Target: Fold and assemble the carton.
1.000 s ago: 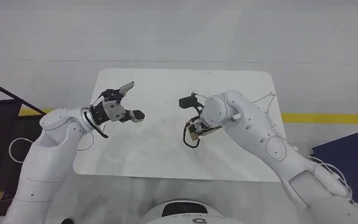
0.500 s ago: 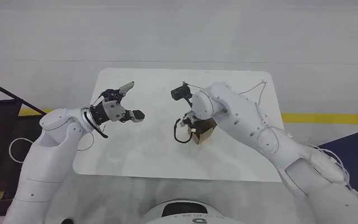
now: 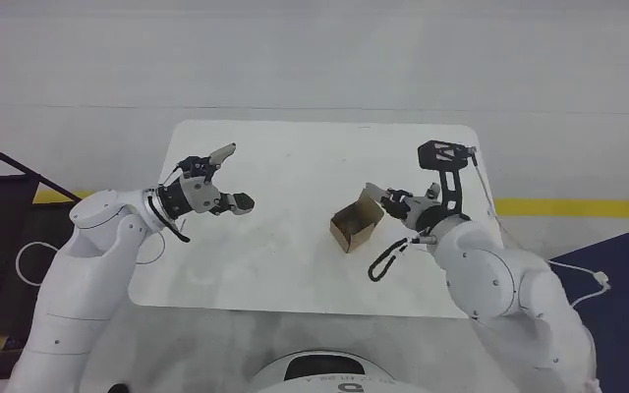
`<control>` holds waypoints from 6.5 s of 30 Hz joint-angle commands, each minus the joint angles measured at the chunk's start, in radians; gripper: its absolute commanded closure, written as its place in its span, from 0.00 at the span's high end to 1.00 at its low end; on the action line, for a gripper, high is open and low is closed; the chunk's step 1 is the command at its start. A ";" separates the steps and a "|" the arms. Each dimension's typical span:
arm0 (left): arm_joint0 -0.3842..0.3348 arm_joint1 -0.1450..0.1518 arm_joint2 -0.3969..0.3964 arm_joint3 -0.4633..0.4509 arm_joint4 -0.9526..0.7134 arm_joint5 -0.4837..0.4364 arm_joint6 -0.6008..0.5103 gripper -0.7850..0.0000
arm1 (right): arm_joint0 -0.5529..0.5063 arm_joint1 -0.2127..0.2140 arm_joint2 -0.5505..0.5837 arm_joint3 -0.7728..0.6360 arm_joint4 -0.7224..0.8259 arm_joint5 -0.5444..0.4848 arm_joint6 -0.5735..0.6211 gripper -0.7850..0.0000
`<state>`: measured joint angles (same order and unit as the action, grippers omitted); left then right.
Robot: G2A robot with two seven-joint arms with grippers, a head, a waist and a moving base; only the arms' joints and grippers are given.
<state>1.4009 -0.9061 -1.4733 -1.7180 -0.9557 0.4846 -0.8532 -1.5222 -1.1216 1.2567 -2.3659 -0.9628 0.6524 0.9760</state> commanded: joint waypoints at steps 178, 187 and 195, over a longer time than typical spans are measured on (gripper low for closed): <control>0.079 -0.227 0.184 0.219 0.062 -0.419 0.251 1.00 | 0.079 -0.154 -0.252 0.534 -0.029 -0.056 -0.291 0.00; 0.099 -0.218 0.193 0.176 0.235 -0.424 0.241 1.00 | 0.127 -0.151 -0.327 0.544 -0.337 0.039 -0.021 0.14; 0.060 -0.199 0.231 0.148 0.538 -0.378 0.140 1.00 | 0.152 -0.170 -0.343 0.551 -0.333 0.090 0.101 0.66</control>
<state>1.4676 -1.1079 -1.2491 -1.5668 -0.4662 0.1005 -0.6983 -1.3670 -1.2897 0.9089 -1.8144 -1.3042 0.7238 1.0845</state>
